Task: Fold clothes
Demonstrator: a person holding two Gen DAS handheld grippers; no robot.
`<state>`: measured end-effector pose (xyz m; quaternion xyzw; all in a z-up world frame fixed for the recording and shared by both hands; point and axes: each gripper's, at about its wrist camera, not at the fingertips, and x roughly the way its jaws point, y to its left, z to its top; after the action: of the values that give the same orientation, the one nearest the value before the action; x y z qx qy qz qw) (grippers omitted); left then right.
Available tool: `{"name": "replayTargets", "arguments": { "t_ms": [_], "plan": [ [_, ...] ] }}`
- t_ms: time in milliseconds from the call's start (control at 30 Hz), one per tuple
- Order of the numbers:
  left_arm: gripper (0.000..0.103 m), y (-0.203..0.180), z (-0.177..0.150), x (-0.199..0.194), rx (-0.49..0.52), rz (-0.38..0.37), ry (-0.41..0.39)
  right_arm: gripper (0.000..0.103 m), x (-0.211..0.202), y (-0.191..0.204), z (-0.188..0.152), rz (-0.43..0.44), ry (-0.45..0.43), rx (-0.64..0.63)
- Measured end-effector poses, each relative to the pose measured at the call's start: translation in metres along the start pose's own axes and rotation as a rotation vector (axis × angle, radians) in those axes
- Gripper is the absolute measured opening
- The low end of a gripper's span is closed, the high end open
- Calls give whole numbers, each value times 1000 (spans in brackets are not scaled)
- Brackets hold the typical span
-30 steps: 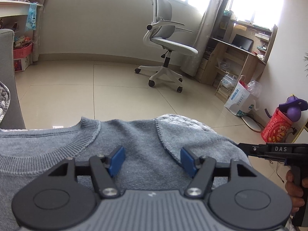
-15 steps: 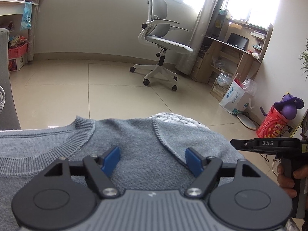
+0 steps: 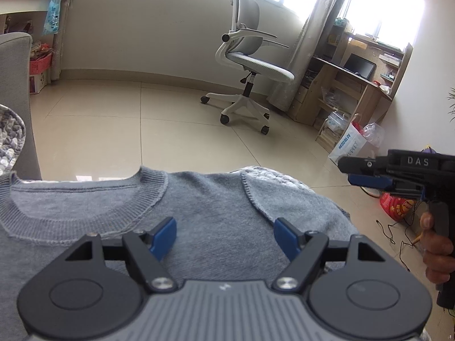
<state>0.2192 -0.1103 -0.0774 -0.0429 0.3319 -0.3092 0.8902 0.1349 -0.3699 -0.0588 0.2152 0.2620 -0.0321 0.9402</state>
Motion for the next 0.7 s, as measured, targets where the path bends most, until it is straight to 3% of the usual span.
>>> {"name": "replayTargets", "arguments": {
  "t_ms": [367,700],
  "plan": [
    [77,54,17,-88,-64,192,-3,53,20,88,6,107,32,-50],
    [78,107,20,-144,-128,322,5,53,40,163,-13,198,89,-96]
  ]
}}
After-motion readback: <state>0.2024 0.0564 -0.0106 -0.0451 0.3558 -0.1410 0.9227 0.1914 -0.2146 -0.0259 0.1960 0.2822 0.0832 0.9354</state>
